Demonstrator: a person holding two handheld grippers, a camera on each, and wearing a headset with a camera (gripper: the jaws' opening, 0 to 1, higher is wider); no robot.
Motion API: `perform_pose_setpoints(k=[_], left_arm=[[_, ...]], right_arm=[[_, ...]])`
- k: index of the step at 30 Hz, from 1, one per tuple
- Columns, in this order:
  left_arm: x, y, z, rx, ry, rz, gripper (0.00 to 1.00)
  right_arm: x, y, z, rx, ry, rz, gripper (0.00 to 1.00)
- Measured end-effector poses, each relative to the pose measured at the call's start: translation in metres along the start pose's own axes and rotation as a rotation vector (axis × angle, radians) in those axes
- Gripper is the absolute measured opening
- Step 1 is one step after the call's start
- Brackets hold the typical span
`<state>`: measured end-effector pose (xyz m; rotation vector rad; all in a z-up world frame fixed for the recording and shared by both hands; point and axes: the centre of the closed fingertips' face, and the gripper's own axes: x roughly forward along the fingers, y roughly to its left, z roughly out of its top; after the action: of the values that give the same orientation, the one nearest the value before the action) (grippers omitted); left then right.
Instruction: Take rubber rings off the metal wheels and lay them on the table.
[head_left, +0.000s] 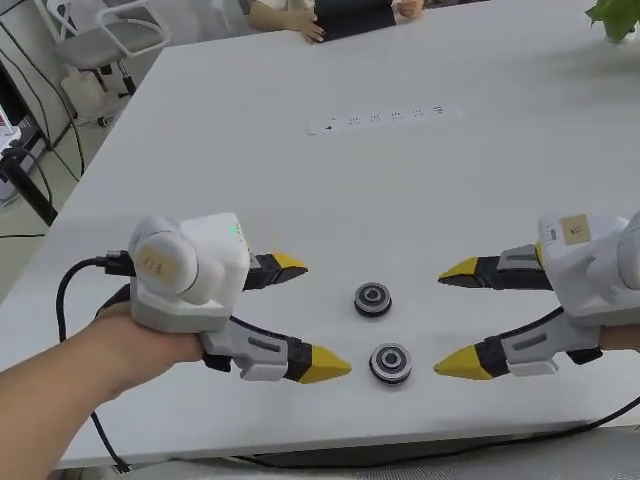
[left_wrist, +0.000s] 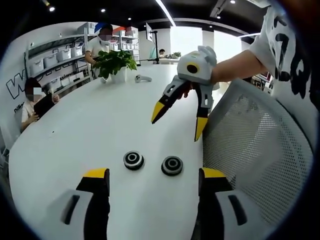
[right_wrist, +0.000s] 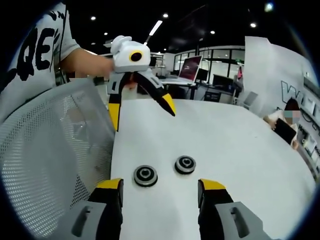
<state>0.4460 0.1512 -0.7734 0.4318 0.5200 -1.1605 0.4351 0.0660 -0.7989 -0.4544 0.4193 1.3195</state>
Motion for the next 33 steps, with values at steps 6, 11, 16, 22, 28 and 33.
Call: perform_pose_setpoints(k=[6, 11, 16, 22, 28, 33], left_arm=[[0.005, -0.003, -0.003, 0.007, 0.005, -0.025, 0.65], [0.010, -0.006, -0.006, 0.009, 0.018, -0.045, 0.63], [0.014, -0.010, -0.007, 0.012, 0.027, -0.064, 0.62], [0.020, -0.014, -0.007, 0.018, 0.031, -0.084, 0.57], [0.026, -0.015, -0.010, 0.022, 0.045, -0.098, 0.54], [0.032, -0.020, -0.010, 0.024, 0.049, -0.118, 0.50]], right_arm=[[0.008, 0.004, -0.006, -0.007, 0.023, 0.031, 0.53], [0.014, 0.008, -0.008, -0.012, 0.038, 0.059, 0.51], [0.020, 0.007, -0.013, -0.021, 0.040, 0.079, 0.46], [0.023, 0.007, -0.019, 0.003, 0.046, 0.088, 0.43], [0.025, 0.008, -0.022, 0.013, 0.051, 0.100, 0.41], [0.029, 0.011, -0.021, 0.007, 0.053, 0.116, 0.40]])
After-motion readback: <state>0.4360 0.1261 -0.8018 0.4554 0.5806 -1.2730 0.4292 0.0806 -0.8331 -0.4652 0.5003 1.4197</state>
